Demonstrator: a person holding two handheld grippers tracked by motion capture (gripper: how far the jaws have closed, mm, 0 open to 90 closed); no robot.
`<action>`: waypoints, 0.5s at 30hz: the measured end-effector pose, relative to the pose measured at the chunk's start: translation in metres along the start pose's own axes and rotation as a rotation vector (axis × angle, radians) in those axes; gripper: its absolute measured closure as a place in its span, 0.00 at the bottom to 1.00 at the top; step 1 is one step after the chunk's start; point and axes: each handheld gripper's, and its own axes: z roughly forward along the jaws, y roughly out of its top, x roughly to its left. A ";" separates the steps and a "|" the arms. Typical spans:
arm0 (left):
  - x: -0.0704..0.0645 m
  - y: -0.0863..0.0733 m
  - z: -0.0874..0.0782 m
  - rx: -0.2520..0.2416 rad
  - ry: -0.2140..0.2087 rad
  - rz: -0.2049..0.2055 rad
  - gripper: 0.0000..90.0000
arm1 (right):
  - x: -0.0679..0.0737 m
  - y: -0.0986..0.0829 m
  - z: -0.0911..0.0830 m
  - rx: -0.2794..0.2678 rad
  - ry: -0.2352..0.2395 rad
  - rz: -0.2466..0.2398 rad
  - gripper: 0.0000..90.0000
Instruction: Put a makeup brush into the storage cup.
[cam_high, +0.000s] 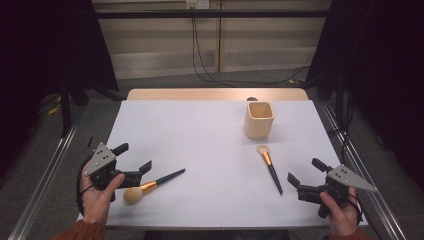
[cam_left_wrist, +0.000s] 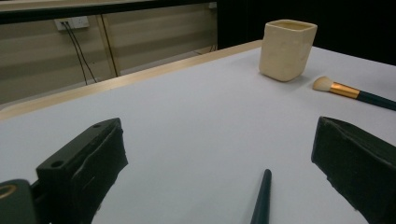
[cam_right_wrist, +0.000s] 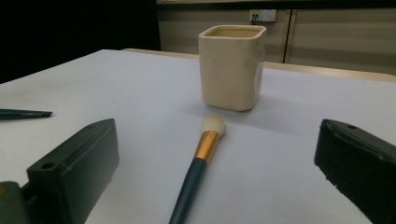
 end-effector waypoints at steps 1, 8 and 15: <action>0.000 0.001 0.002 0.001 -0.008 -0.006 0.03 | 0.000 0.000 0.000 0.000 0.000 -0.001 0.00; -0.001 0.008 0.017 0.013 -0.031 0.012 0.03 | 0.000 0.000 0.001 -0.003 0.005 -0.002 0.00; 0.008 0.012 0.028 0.068 -0.059 0.008 0.04 | -0.001 0.000 0.002 0.001 0.006 -0.004 0.00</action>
